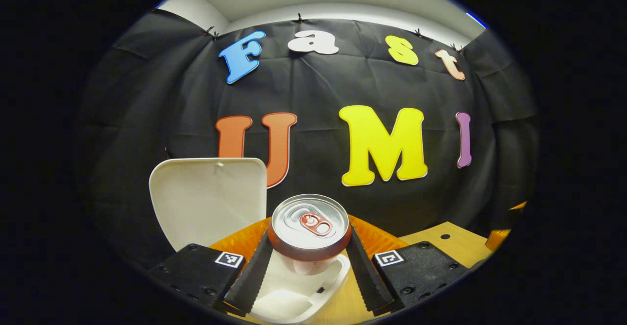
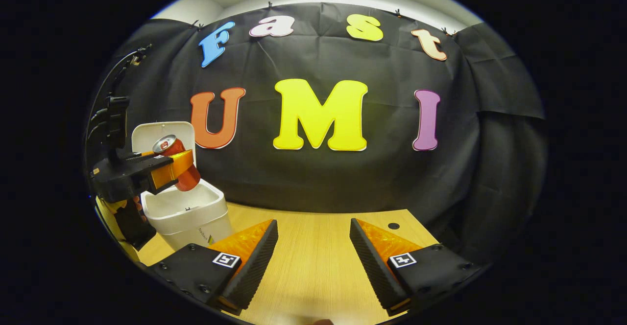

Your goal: Press the lid of the desktop garbage bin to open it, pick up the crumpled paper on the desktop and throw it into the bin, then pick up the pop can on the desktop and drop it into the bin, and finally close the garbage bin lid.

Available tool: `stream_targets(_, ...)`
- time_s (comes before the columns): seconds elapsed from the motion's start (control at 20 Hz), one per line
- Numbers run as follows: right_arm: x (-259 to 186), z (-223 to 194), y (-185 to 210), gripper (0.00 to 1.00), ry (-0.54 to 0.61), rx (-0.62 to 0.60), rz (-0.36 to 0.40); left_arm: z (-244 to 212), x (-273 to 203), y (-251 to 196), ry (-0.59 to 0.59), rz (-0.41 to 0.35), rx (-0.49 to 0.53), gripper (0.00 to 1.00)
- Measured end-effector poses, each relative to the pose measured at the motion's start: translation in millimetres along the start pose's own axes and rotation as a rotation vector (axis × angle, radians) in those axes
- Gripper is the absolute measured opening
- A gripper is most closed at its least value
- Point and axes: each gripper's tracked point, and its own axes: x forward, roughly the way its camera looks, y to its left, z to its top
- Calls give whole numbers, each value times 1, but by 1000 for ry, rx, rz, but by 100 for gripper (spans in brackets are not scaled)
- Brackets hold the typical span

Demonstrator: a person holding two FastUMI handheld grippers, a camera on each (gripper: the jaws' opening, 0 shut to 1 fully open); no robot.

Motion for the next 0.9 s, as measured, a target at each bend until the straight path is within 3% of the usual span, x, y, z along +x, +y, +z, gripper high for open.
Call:
stream_targets(0.4,3,-2,1,94,6,7,11,-10,0,24,33,68,-17,88)
stream_targets(0.9,4,-3,-1,94,5,30,14,36,8,18,-26,27,8,90)
